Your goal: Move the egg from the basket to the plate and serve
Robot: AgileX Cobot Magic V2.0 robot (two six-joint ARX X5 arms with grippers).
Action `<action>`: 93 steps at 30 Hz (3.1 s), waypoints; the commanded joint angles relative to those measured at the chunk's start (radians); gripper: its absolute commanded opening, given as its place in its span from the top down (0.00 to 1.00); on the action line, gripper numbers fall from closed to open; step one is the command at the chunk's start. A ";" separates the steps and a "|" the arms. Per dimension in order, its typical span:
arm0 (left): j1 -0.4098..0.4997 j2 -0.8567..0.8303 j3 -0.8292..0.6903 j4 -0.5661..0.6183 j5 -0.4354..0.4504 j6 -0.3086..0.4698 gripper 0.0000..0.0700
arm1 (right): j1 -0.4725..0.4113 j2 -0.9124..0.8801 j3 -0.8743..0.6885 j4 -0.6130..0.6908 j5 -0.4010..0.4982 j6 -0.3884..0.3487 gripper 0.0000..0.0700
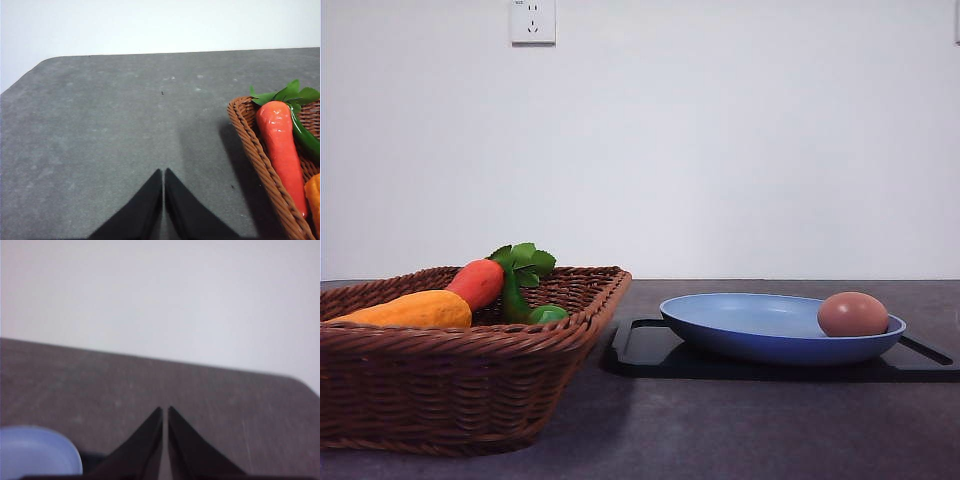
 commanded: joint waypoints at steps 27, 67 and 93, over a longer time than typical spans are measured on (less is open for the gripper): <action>0.002 -0.002 -0.028 0.011 0.000 -0.005 1.00 | -0.095 -0.225 -0.269 -0.129 -0.052 0.130 1.00; 0.002 -0.002 -0.028 0.011 0.000 -0.005 1.00 | -0.095 -0.225 -0.269 -0.128 -0.052 0.130 1.00; 0.002 -0.002 -0.028 0.011 0.000 -0.005 1.00 | -0.095 -0.225 -0.269 -0.128 -0.052 0.130 1.00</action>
